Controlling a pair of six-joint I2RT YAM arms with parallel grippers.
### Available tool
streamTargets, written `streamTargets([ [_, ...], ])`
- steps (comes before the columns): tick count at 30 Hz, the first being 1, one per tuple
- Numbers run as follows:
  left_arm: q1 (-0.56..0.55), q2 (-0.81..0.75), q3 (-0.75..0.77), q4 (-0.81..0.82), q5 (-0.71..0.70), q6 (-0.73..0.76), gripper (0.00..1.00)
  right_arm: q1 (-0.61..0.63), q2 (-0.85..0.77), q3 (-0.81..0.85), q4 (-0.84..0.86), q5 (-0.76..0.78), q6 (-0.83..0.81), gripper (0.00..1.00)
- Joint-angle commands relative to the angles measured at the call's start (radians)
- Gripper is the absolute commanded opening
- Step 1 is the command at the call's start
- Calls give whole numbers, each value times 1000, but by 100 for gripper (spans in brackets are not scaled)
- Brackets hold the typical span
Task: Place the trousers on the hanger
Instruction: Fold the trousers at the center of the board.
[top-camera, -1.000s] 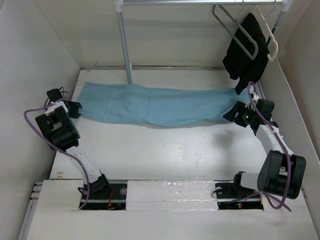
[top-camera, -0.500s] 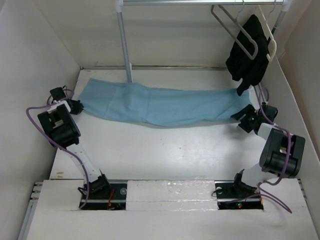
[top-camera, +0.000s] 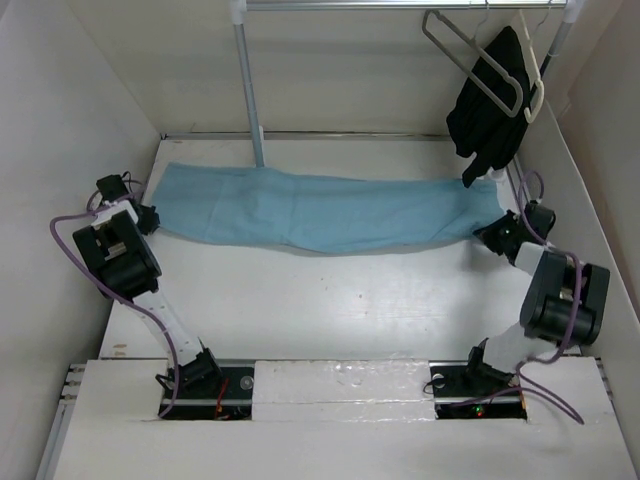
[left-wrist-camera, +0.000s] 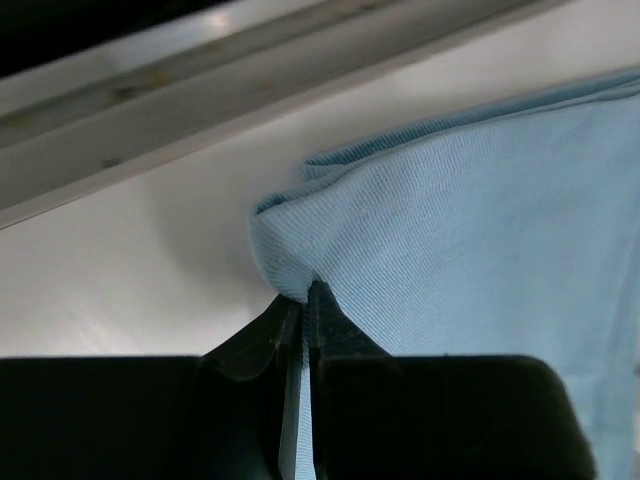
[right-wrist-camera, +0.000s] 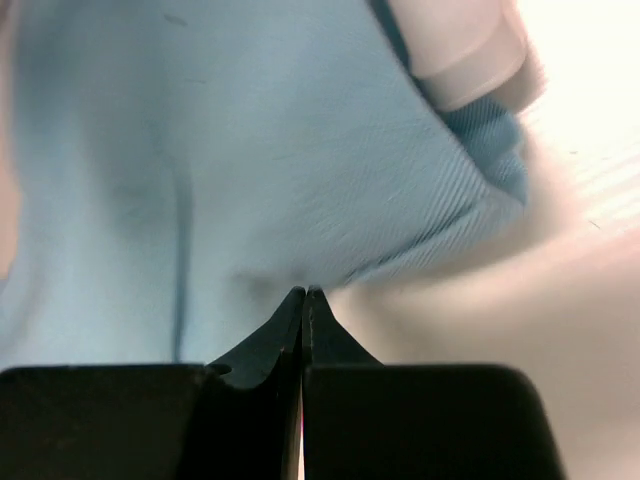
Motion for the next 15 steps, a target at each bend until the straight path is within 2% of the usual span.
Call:
streamTargets([
  [1,30,-104,-52,-160,-223,53,0,-28,-217,-20,-79,65,-102,0],
  [5,39,-209,-132,-218,-352,103,0,-97,-408,-61,-344,121,-192,0],
  [10,65,-318,-236,-254,-389,123,0,-240,-513,-92,-448,108,-305,0],
  [11,74,-330,-248,-246,-380,132,0,-240,-524,-93,-432,73,-318,4],
  [12,83,-342,-270,-240,-376,139,0,-240,-516,-101,-387,22,-326,16],
  [13,83,-354,-276,-243,-383,139,0,-228,-459,-118,-266,-88,-310,45],
  [14,83,-361,-285,-240,-377,139,0,-217,-458,-118,-215,-152,-301,58],
  [15,83,-364,-304,-235,-377,136,0,-208,-355,-103,-183,-208,-294,66],
])
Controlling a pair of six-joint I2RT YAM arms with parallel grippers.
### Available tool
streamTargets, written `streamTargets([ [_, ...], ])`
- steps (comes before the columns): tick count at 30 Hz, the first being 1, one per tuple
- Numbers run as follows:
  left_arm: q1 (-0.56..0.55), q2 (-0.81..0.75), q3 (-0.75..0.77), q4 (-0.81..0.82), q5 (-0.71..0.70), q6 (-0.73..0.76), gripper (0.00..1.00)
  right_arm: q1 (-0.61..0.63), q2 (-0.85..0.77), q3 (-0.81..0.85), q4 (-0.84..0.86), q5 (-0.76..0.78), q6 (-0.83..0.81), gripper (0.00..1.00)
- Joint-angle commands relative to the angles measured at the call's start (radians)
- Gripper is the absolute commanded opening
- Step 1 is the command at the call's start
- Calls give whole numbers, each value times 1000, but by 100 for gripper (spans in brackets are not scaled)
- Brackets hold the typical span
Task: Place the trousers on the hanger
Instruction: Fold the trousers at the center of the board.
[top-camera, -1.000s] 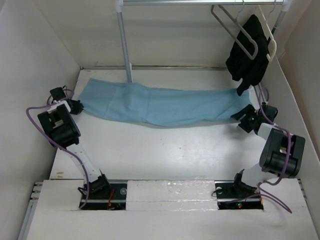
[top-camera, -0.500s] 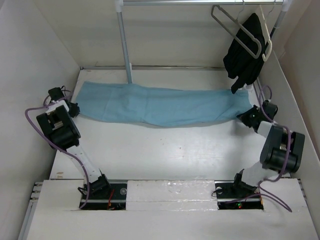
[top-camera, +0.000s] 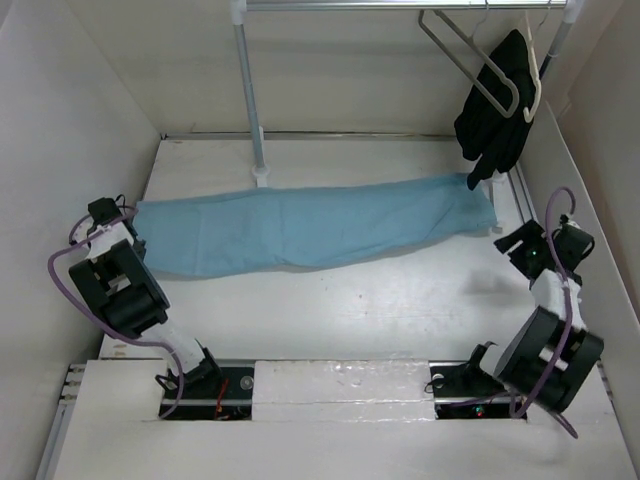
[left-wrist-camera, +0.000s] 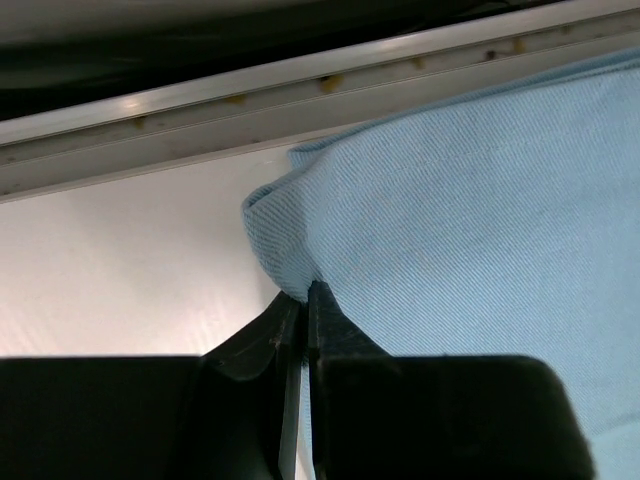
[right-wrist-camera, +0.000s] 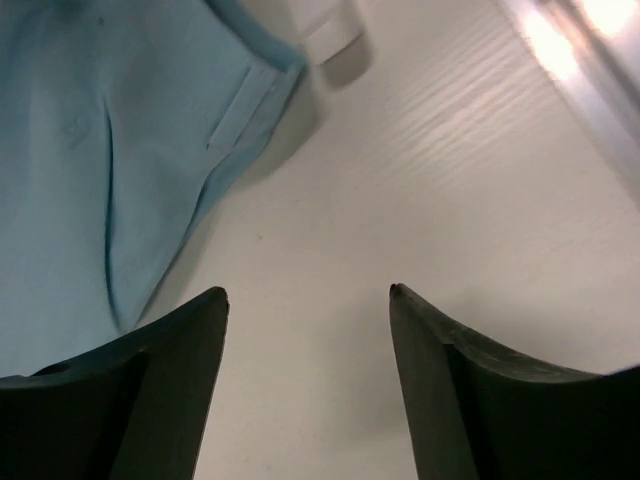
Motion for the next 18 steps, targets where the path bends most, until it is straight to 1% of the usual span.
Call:
streamTargets([
  [1,17,-50,-43,-41,-69,30,0,55,167,22,135,-226,-29,73],
  [2,17,-48,-45,-47,-81,30,0,68,217,37,217,-250,-27,82],
  [3,26,-45,-46,-50,-86,37,0,68,306,50,250,-264,-15,85],
  [4,26,-42,-45,-56,-89,40,0,77,343,53,290,-289,34,89],
  [5,26,-44,-37,-64,-94,37,0,77,374,50,380,-328,65,93],
  [7,26,-60,-23,-65,-59,33,0,106,420,62,405,-292,118,97],
  [8,26,-76,-20,-67,-13,24,0,141,430,71,420,-236,126,98],
  [9,26,-91,-13,-61,16,20,0,163,440,80,437,-214,137,99],
  [10,26,-131,-9,-52,44,17,4,186,452,90,450,-196,167,99],
  [12,3,-165,13,-67,79,-7,5,241,486,111,474,-130,212,100],
  [13,-8,-198,17,-72,84,-13,6,261,495,102,509,-114,287,100],
  [14,-18,-215,20,-75,92,-18,7,278,514,84,573,-79,324,99],
  [16,-31,-261,3,-70,99,-20,8,319,538,79,589,-38,425,95],
  [17,-31,-269,-8,-69,98,-20,9,336,545,76,615,14,447,82],
  [18,-31,-274,-23,-68,92,-20,9,351,549,73,623,48,471,75],
])
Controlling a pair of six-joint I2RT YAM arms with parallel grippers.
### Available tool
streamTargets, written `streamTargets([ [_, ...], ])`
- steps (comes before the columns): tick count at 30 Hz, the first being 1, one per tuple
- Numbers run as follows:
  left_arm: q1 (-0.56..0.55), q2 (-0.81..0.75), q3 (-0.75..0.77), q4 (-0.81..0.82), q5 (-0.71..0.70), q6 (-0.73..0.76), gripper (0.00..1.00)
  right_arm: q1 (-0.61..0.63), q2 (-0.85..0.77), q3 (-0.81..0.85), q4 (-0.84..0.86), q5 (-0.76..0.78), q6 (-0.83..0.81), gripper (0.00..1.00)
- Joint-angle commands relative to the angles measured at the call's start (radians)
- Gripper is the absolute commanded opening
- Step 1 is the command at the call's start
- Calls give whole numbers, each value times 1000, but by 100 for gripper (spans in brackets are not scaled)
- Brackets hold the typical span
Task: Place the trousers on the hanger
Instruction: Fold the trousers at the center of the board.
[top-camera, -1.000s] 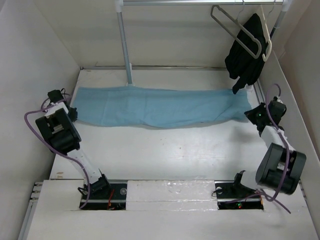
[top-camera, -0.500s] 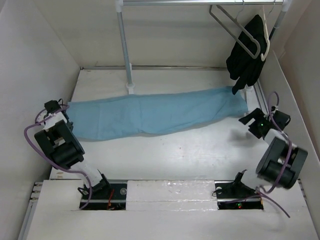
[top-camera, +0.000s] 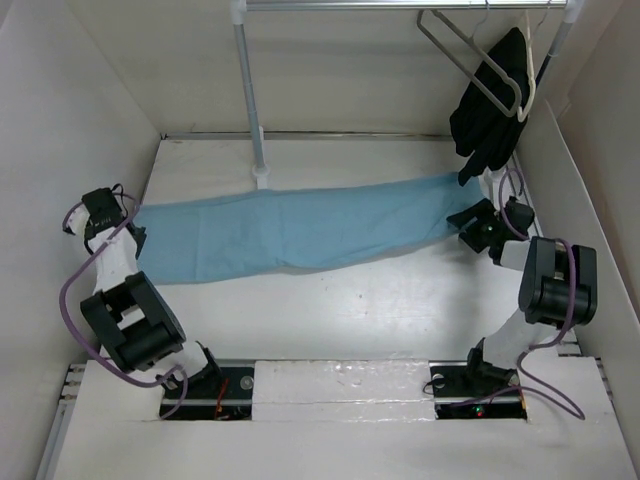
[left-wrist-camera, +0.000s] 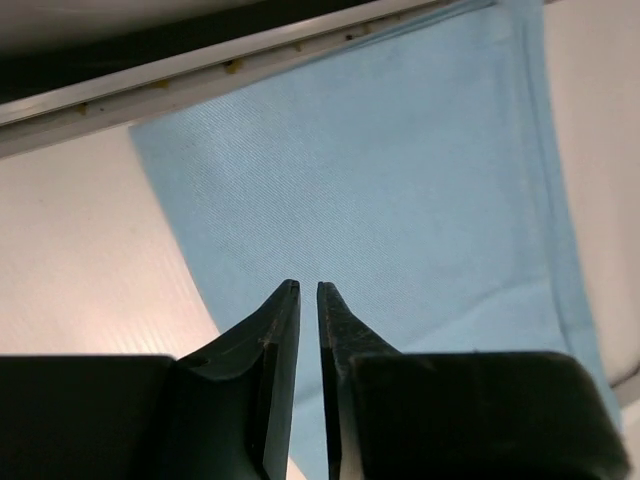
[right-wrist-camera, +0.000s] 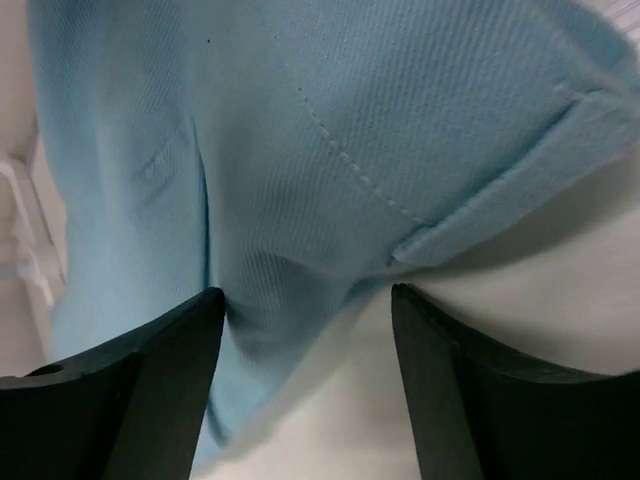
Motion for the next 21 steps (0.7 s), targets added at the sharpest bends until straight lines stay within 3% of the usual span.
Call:
streamTargets([
  [1,-6,-51,1,-30,9,-13,10,60,25,-3,117,159,170,72],
  [3,-6,-56,-20,-46,-38,4,11,79,33,24,106,227,177,48],
  [4,-6,-71,-26,-55,-51,7,12,79,37,35,91,244,176,24],
  [5,-6,-80,-33,-63,-86,9,15,79,37,42,68,253,171,13],
  [7,-6,-111,-68,-70,-91,13,17,79,-57,35,17,291,103,0],
  [11,-52,-131,-76,-43,-43,33,16,48,-215,-25,-72,321,23,0],
  [16,-340,-136,-22,-37,-71,20,15,-91,-445,-152,-328,267,-103,0],
  [21,-507,-120,16,-40,-14,6,15,-231,-665,-212,-679,240,-312,0],
])
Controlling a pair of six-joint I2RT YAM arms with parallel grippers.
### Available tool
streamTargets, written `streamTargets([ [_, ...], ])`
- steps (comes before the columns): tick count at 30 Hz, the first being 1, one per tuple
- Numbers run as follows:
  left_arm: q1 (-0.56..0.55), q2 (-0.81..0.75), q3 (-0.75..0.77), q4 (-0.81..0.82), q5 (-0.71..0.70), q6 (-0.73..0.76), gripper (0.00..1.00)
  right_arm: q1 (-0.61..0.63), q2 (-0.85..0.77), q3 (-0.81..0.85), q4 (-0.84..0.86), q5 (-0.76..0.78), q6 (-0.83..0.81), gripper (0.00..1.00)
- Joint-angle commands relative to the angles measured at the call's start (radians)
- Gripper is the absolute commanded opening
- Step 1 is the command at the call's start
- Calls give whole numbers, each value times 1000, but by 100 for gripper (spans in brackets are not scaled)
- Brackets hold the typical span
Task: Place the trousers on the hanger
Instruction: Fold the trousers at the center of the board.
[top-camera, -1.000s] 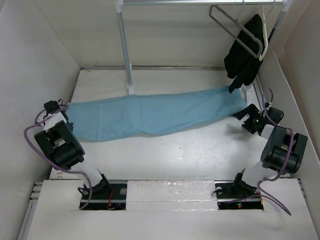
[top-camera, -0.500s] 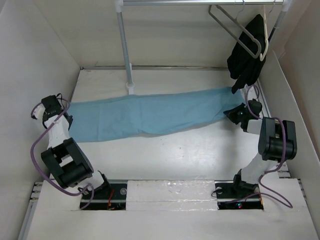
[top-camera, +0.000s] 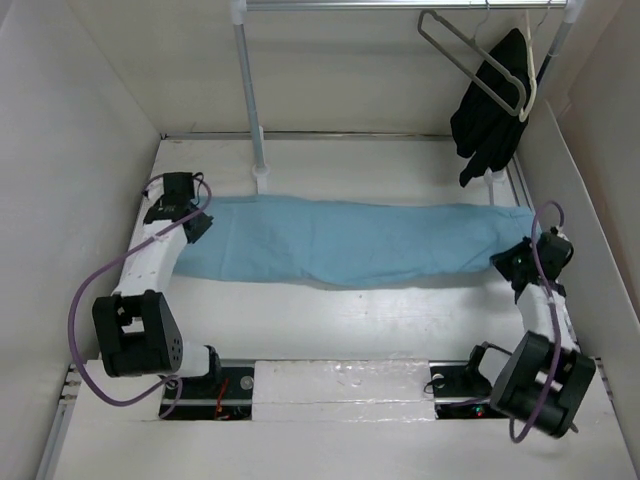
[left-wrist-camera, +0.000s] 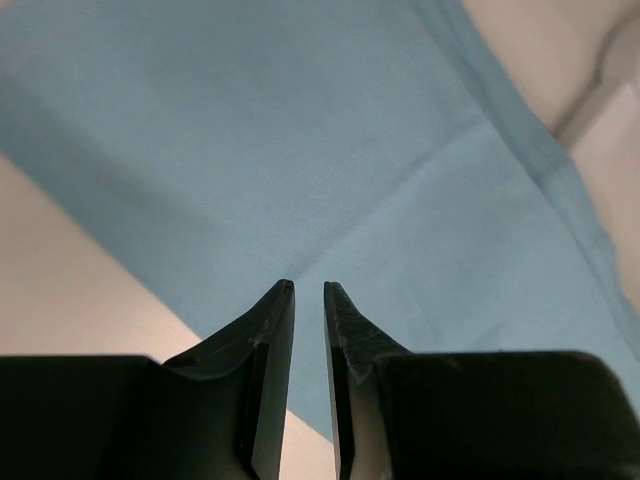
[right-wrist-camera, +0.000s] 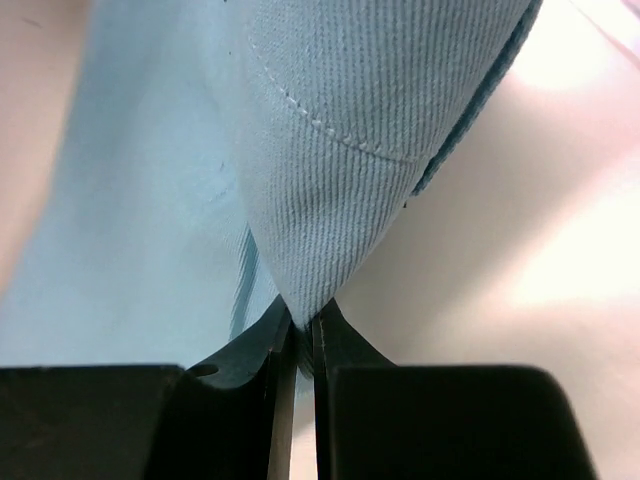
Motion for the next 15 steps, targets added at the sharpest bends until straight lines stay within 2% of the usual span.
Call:
streamTargets([
  [1,-66,-22,36,-2,32,-6,15,-80,-149,-35,-291,12,-189,1],
  [2,-109,-19,23,7,36,-6,15,-112,-184,-42,-312,11,-225,17],
  [3,-125,-22,10,16,56,-6,15,-122,-208,-52,-314,0,-241,59],
  [4,-135,-20,-13,36,85,3,15,-142,-234,-26,-360,-1,-262,85],
  [5,-135,-17,-25,47,85,8,15,-142,-238,-3,-360,-1,-270,94],
  [6,-135,-17,-39,61,119,11,15,-151,-236,22,-394,0,-275,100],
  [10,-146,-12,-79,117,162,42,15,-160,-202,90,-429,55,-260,100],
  [15,-157,-46,-97,157,266,54,14,-228,-228,-17,-416,58,-166,100],
])
